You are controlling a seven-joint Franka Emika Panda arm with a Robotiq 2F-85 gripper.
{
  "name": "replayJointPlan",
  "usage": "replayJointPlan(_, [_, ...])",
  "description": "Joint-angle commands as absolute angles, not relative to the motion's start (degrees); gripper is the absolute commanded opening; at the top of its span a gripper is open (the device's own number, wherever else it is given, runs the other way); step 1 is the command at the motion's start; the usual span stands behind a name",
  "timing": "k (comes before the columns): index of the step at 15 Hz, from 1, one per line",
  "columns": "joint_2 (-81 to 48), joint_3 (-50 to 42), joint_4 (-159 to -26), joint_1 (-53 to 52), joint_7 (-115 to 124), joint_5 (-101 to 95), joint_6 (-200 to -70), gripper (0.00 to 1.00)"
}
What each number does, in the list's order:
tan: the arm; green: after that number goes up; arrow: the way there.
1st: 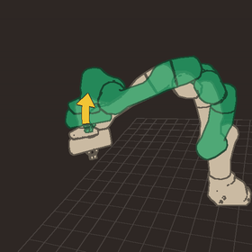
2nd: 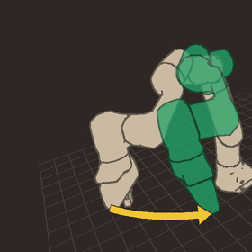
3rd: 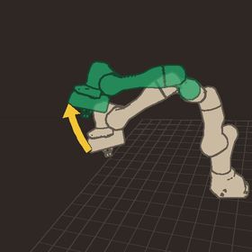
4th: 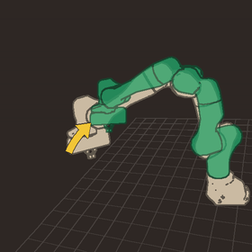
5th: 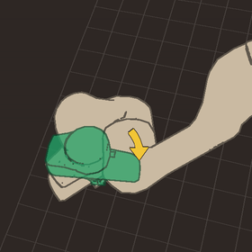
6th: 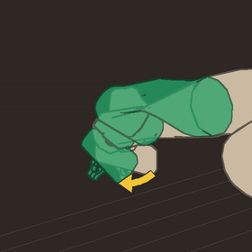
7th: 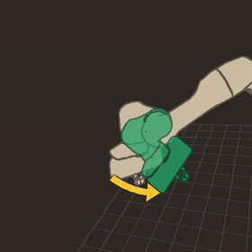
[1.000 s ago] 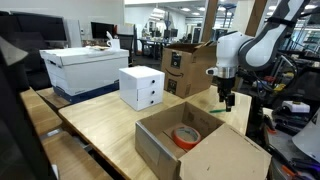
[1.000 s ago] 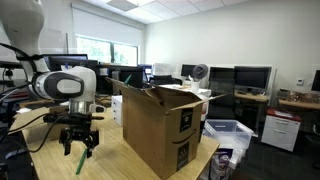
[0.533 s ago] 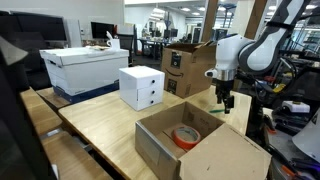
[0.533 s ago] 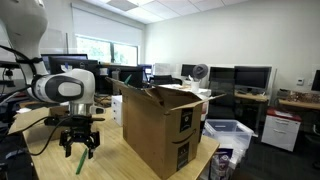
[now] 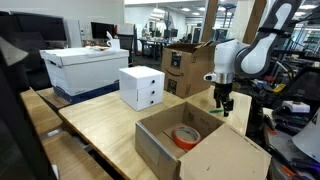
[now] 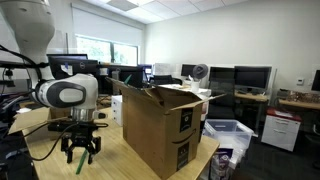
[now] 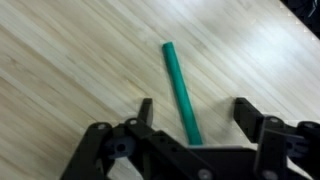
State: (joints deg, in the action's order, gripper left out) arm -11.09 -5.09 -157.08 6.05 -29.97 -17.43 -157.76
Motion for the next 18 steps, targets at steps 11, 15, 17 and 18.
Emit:
replayJointPlan(11, [-11.6,-3.5,-157.1,8.5,-33.6,-15.4,-159.5,0.07])
replayJointPlan(15, [-11.2,-3.5,-156.6,8.1,-32.7,-15.2,-156.7,0.08])
replayJointPlan(17, [-11.0,-3.2,-156.3,8.2,-33.1,-14.4,-155.1,0.08])
replayJointPlan(18, [-10.5,-2.9,-156.2,8.3,-33.2,-13.5,-154.0,0.08])
